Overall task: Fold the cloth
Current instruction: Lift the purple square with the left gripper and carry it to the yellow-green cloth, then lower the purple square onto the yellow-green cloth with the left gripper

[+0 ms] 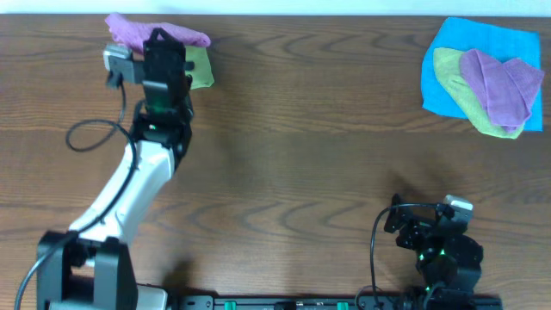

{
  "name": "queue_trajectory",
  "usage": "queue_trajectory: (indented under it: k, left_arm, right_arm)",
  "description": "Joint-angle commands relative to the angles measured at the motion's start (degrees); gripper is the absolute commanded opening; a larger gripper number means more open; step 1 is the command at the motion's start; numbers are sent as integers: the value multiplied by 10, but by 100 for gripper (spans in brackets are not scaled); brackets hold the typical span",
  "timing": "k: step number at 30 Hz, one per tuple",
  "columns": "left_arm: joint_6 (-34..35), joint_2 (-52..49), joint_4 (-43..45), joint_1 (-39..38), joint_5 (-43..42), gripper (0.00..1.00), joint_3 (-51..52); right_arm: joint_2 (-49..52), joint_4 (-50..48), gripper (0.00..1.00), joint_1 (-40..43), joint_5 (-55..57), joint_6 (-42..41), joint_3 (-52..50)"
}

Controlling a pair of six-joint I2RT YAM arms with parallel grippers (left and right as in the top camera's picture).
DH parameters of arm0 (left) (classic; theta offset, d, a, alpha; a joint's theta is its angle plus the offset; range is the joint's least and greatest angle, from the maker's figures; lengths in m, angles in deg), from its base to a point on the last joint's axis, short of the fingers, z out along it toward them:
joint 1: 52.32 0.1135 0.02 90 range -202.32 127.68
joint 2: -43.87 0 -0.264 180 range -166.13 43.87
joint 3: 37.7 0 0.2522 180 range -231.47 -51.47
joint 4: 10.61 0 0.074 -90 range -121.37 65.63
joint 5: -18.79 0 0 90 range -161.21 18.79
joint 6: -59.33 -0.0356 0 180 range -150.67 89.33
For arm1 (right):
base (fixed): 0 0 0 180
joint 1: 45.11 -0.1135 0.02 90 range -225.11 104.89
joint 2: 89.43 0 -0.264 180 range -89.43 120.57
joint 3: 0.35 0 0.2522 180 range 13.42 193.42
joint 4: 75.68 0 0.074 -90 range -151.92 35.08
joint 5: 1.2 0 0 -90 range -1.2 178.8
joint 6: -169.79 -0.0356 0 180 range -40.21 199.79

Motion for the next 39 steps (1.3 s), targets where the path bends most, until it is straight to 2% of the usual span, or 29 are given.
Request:
queue_trajectory:
  k: [1, 9, 15, 23, 39]
  left_arm:
    - [-90, -51, 0, 21, -79, 6, -32]
    - [-231, -172, 33, 51, -186, 6, -124]
    - [-234, -225, 45, 70, -215, 6, -177]
    - [-231, -277, 145, 75, -229, 6, -178]
    - [-231, -355, 225, 75, -231, 6, -178]
  right_arm:
    - [-5, 0, 99, -6, 0, -6, -7]
    - [-5, 0, 99, -6, 0, -6, -7]
    - [-5, 0, 99, -6, 0, -6, -7]
    - [-5, 0, 99, -6, 0, -6, -7]
    - [-5, 0, 99, -6, 0, -6, -7]
